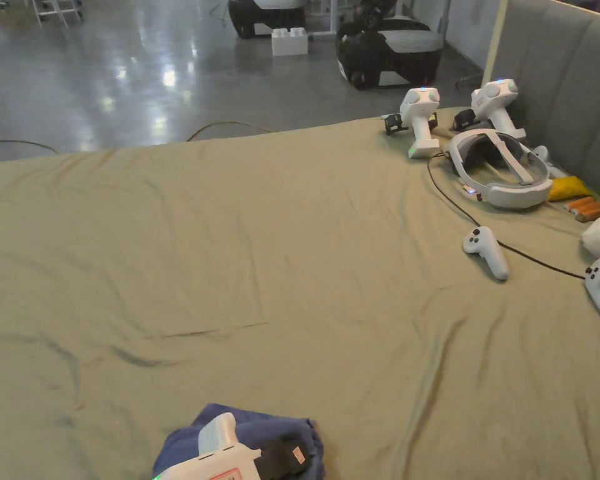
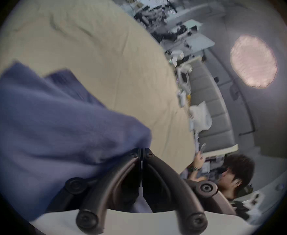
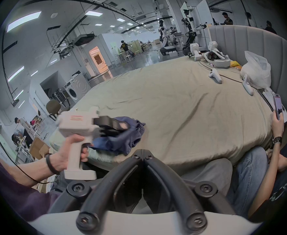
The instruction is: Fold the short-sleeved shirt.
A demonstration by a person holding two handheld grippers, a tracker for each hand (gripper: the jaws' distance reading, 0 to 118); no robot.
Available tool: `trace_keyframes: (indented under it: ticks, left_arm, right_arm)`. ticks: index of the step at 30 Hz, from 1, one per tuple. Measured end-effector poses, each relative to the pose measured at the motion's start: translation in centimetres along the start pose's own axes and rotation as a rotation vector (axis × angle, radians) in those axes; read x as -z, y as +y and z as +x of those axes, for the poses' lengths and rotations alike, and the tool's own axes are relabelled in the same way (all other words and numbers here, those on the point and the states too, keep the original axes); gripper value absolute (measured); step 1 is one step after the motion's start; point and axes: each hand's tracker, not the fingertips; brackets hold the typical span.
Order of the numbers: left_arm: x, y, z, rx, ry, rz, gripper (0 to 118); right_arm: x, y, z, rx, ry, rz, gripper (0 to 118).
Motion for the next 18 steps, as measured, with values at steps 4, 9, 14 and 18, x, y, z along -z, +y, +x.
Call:
trace_keyframes:
  ticks: [4, 9, 14, 18]
  left_arm:
    - [1.9, -0.2, 0.0, 0.043, 0.052, -0.054, 1]
    - [-5.7, 0.0, 2.2, 0.200, -0.020, 0.079, 58]
    - [-13.9, 0.1, 0.3, 0.189, -0.011, 0.279, 108]
    - [-15.8, 0.8, -4.0, 0.102, 0.067, 0.297, 108]
  right_arm:
    - [1.0, -0.4, -0.4, -0.024, -0.002, -0.038, 0]
    - [5.3, 1.1, -0.9, -0.011, 0.030, -0.091, 0]
    - [13.3, 4.5, -3.4, -0.112, 0.177, -0.128, 0]
    - [22.1, 5.8, -5.2, -0.194, 0.088, -0.321, 0]
